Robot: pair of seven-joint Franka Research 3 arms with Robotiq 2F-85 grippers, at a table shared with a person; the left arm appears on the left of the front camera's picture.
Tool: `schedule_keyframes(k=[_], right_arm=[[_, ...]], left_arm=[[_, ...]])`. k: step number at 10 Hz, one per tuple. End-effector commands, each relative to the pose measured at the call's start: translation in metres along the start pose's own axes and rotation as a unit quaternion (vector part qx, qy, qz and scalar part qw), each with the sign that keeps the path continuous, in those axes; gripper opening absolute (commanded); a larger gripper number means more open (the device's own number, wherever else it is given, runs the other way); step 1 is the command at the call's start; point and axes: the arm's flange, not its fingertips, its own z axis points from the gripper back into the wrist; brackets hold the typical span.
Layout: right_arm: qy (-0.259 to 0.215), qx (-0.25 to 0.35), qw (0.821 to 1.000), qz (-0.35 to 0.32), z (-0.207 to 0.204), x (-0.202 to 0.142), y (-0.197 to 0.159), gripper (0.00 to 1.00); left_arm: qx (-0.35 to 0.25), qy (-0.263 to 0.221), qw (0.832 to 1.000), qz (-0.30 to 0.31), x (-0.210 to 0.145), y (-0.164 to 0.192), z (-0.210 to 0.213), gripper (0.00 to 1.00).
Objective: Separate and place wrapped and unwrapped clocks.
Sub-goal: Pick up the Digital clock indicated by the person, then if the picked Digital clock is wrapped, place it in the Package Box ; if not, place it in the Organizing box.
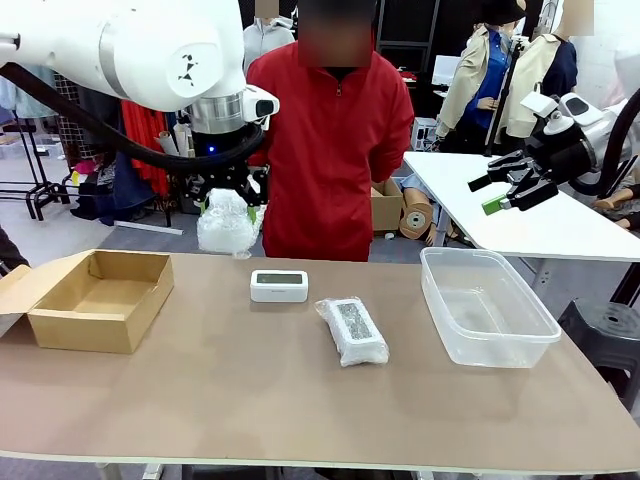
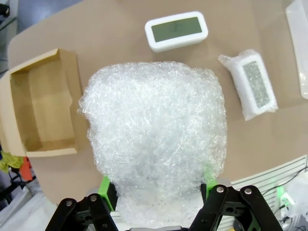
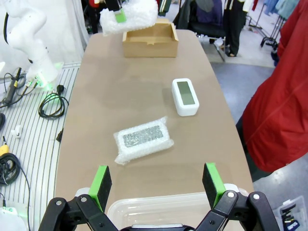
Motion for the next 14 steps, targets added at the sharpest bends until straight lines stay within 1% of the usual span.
schedule_keyframes(k=[1, 2, 12, 13, 14], right_arm=[[-0.001, -0.002, 1.000, 0.001, 0.0008, 0.0012, 0.0005, 1.00], [-0.001, -0.002, 1.000, 0.001, 0.0008, 0.0012, 0.0005, 1.00], [-0.001, -0.002, 1.000, 0.001, 0.0008, 0.0012, 0.0005, 1.00], [-0.001, -0.002, 1.000, 0.001, 0.0008, 0.0012, 0.0005, 1.00], [-0.001, -0.002, 1.000, 0.001, 0.0008, 0.0012, 0.0005, 1.00]], left_arm=[[-0.014, -0.006, 1.000, -0.013, 0.0009, 0.0025, 0.0039, 0.00], [0.000, 0.000, 1.000, 0.000, 0.0000, 0.0000, 0.0000, 0.00], [0.000, 0.000, 1.000, 0.000, 0.0000, 0.0000, 0.0000, 0.00], [-0.001, 0.002, 1.000, -0.004, 0.0006, -0.0004, -0.0019, 0.00], [0.009, -0.003, 1.000, -0.030, -0.0025, 0.0091, -0.0055, 0.00]])
